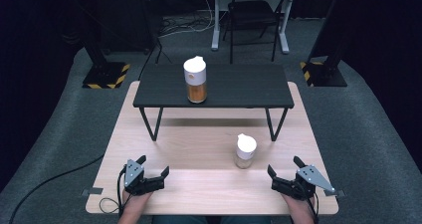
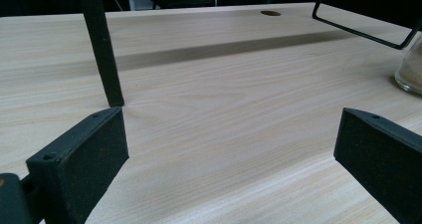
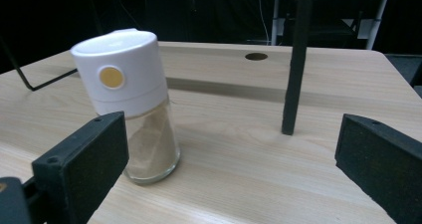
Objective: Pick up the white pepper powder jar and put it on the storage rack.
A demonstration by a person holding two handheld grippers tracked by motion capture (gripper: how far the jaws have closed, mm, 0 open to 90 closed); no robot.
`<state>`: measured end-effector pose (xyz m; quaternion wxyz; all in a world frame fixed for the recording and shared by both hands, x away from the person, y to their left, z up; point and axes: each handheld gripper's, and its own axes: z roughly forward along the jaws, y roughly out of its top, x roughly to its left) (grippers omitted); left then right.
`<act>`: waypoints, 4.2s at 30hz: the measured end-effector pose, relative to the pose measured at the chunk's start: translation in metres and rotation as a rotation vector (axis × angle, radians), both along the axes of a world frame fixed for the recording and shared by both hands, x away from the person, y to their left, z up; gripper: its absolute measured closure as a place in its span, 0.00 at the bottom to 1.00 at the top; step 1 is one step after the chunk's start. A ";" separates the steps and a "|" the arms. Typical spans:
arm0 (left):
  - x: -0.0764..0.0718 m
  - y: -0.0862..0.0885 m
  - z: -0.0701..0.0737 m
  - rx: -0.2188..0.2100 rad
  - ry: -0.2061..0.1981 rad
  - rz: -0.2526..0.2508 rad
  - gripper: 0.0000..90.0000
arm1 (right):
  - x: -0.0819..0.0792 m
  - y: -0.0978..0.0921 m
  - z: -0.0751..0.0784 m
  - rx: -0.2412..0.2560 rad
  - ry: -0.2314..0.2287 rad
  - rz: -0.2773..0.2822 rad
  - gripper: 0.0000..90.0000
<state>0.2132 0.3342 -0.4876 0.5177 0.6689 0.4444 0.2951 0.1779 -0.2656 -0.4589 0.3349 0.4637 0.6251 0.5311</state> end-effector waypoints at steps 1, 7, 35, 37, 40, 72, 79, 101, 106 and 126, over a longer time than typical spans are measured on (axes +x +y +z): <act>0.000 0.000 0.000 0.001 0.001 0.000 0.00 | 0.000 -0.001 0.001 0.011 0.001 0.007 0.00; 0.000 0.000 0.001 0.001 0.003 0.001 0.00 | -0.002 0.000 0.006 0.019 0.000 0.034 0.00; -0.001 -0.001 0.000 -0.002 -0.003 0.011 0.00 | 0.023 0.017 0.020 -0.003 0.004 0.147 0.00; -0.001 -0.001 0.000 -0.001 -0.003 0.009 0.00 | 0.025 0.019 0.020 -0.007 0.006 0.151 0.00; 0.000 -0.001 0.000 -0.001 -0.002 0.005 0.00 | 0.028 0.022 0.021 -0.011 0.013 0.154 0.00; -0.001 0.002 -0.002 -0.016 -0.007 -0.001 0.00 | 0.076 0.055 0.027 -0.042 0.071 0.185 0.01; -0.001 0.002 -0.002 -0.016 -0.008 -0.001 0.00 | 0.082 0.061 0.027 -0.053 0.098 0.182 0.02; -0.001 0.002 -0.002 -0.009 -0.008 -0.006 0.00 | 0.079 0.091 0.039 -0.149 0.118 0.110 0.34; -0.001 0.002 -0.002 -0.010 -0.007 -0.007 0.00 | 0.077 0.090 0.041 -0.151 0.105 0.116 0.34; 0.000 0.003 -0.001 -0.014 -0.003 -0.015 0.00 | 0.073 0.082 0.083 -0.158 0.046 0.166 0.34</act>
